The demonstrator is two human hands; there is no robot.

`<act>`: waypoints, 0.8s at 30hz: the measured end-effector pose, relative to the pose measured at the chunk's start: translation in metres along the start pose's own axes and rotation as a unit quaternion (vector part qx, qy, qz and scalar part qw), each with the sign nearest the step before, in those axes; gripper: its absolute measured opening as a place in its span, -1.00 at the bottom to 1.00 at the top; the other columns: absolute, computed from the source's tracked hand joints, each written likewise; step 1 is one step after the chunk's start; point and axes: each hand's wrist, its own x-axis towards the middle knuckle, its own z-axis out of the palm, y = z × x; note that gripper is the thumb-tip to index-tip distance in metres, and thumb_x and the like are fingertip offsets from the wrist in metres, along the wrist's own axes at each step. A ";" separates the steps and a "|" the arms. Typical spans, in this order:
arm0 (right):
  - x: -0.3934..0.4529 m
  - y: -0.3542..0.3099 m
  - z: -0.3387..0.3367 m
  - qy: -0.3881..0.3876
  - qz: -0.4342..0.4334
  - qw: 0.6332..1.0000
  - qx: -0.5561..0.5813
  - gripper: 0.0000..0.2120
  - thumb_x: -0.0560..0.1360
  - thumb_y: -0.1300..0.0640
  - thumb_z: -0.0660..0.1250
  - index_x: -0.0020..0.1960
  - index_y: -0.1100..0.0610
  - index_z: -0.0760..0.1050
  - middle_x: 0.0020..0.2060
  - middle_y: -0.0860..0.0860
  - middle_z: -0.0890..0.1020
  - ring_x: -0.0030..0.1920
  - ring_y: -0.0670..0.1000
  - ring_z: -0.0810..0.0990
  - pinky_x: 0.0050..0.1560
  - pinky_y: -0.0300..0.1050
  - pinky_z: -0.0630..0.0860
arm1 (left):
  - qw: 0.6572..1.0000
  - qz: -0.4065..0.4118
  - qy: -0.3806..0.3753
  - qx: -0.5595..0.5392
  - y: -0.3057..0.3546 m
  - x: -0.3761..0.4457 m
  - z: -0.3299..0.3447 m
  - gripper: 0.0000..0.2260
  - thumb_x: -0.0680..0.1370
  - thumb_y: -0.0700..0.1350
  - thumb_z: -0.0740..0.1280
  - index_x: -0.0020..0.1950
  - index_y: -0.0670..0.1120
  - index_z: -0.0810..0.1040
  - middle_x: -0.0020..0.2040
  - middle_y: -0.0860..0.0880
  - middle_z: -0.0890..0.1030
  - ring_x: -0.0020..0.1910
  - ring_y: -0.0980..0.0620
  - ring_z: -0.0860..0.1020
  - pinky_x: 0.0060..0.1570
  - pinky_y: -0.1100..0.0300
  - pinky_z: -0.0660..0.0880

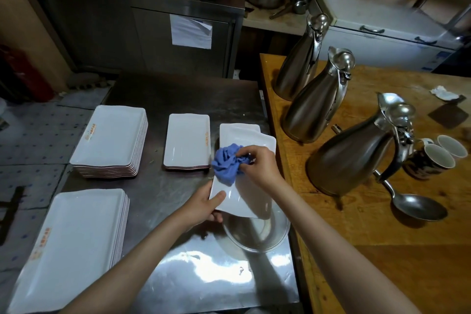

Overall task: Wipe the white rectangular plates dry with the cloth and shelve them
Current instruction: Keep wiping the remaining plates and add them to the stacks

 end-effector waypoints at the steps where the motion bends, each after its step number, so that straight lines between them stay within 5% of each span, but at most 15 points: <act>1: -0.002 0.001 0.001 -0.010 -0.011 1.000 -0.018 -0.79 0.43 0.36 0.39 0.03 0.18 0.60 0.00 0.03 0.60 -0.02 -0.09 0.50 -0.04 -0.40 0.42 | 1.000 0.000 0.003 -0.010 -0.001 0.001 -0.001 -0.74 0.64 -0.08 0.17 0.33 -0.02 0.33 -0.06 -0.05 0.59 -0.42 0.04 0.51 -0.30 0.24 0.49; 4: -0.005 0.008 -0.001 0.029 -0.037 0.998 -0.041 -0.77 0.41 0.38 0.37 0.02 0.18 0.61 0.00 0.05 0.62 -0.02 -0.09 0.51 0.04 -0.28 0.48 | 1.000 0.006 0.015 -0.023 -0.005 0.002 -0.003 -0.74 0.64 -0.09 0.18 0.33 0.00 0.35 -0.11 -0.04 0.62 -0.41 0.02 0.50 -0.23 0.14 0.52; 8: -0.006 0.014 -0.010 0.119 -0.023 0.992 -0.028 -0.68 0.40 0.43 0.29 0.06 0.16 0.59 0.03 0.01 0.59 -0.01 -0.16 0.46 -0.05 -0.51 0.37 | 0.999 0.009 0.028 -0.029 -0.004 0.003 -0.007 -0.77 0.64 -0.10 0.18 0.30 -0.02 0.37 -0.20 0.01 0.64 -0.45 0.03 0.49 -0.23 0.14 0.51; 10: -0.007 0.015 -0.012 0.108 -0.017 0.994 -0.033 -0.61 0.40 0.40 0.27 0.19 0.16 0.54 0.13 0.03 0.56 0.07 -0.13 0.46 0.06 -0.45 0.38 | 0.999 0.012 0.027 -0.028 -0.003 0.003 -0.008 -0.78 0.64 -0.10 0.18 0.29 -0.02 0.37 -0.15 -0.01 0.64 -0.44 0.04 0.49 -0.19 0.11 0.52; 13: -0.010 0.017 -0.004 0.061 -0.020 0.993 -0.097 -0.48 0.42 0.10 0.40 0.36 0.12 0.40 0.26 0.03 0.48 0.25 0.01 0.40 0.27 -0.12 0.38 | 0.999 0.011 0.022 -0.036 -0.003 0.005 -0.006 -0.73 0.64 -0.09 0.19 0.34 0.01 0.34 -0.08 -0.05 0.63 -0.42 0.03 0.50 -0.24 0.15 0.52; 17: -0.015 0.021 0.008 0.056 -0.028 0.972 -0.227 -0.21 0.34 -0.20 0.44 0.43 0.11 0.28 0.35 0.01 0.41 0.27 0.06 0.32 0.24 -0.10 0.32 | 0.999 0.014 0.021 -0.043 -0.004 0.004 0.001 -0.73 0.64 -0.12 0.18 0.34 0.00 0.33 -0.11 -0.06 0.61 -0.44 0.04 0.50 -0.34 0.25 0.50; 24: -0.018 0.024 0.021 0.053 -0.082 0.978 -0.183 -0.72 0.41 0.21 0.40 0.11 0.17 0.56 0.06 0.10 0.61 0.06 0.12 0.51 0.00 -0.17 0.38 | 0.998 0.019 0.048 -0.030 -0.007 0.005 0.003 -0.78 0.64 -0.13 0.17 0.28 0.01 0.37 -0.22 -0.01 0.62 -0.46 0.07 0.50 -0.40 0.29 0.45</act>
